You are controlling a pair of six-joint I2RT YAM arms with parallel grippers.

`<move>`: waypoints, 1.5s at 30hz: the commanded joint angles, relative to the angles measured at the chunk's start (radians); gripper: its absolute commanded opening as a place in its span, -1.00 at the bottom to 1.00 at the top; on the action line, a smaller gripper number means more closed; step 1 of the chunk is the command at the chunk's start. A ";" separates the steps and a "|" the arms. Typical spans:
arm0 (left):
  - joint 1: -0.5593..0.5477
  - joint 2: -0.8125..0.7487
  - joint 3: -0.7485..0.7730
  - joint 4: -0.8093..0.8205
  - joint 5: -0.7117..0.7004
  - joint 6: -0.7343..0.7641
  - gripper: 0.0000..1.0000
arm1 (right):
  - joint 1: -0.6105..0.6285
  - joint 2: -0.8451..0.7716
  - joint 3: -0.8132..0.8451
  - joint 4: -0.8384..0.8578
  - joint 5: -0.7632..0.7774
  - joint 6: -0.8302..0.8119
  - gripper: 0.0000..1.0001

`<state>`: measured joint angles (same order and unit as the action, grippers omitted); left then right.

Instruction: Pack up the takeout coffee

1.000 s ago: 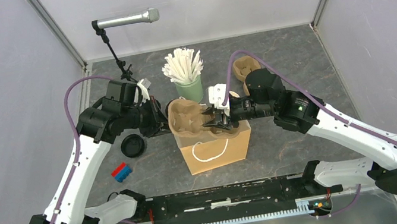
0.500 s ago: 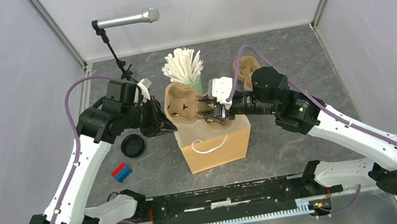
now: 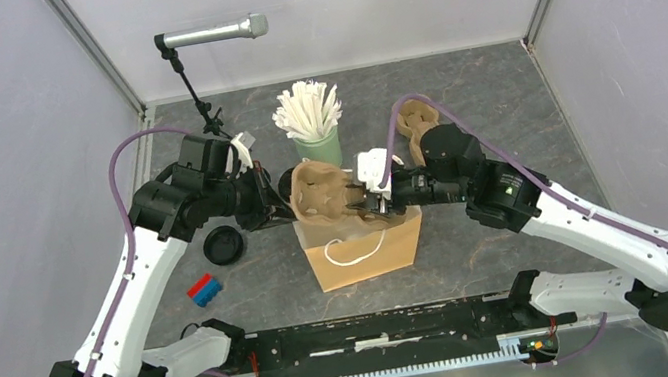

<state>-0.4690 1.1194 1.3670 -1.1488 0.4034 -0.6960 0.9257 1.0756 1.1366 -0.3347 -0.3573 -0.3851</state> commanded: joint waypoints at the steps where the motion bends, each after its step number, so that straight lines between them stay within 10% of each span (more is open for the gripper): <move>1: -0.003 -0.014 0.011 0.038 0.031 -0.030 -0.95 | 0.004 -0.018 0.023 -0.087 0.018 -0.017 -0.20; 45: -0.003 -0.012 -0.054 0.091 0.265 0.012 -0.95 | 0.094 0.171 0.167 -0.464 0.139 -0.069 -0.21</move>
<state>-0.4690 1.1191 1.3266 -1.0821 0.6056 -0.6949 1.0031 1.2304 1.2907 -0.7891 -0.2371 -0.4541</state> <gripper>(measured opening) 0.033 0.398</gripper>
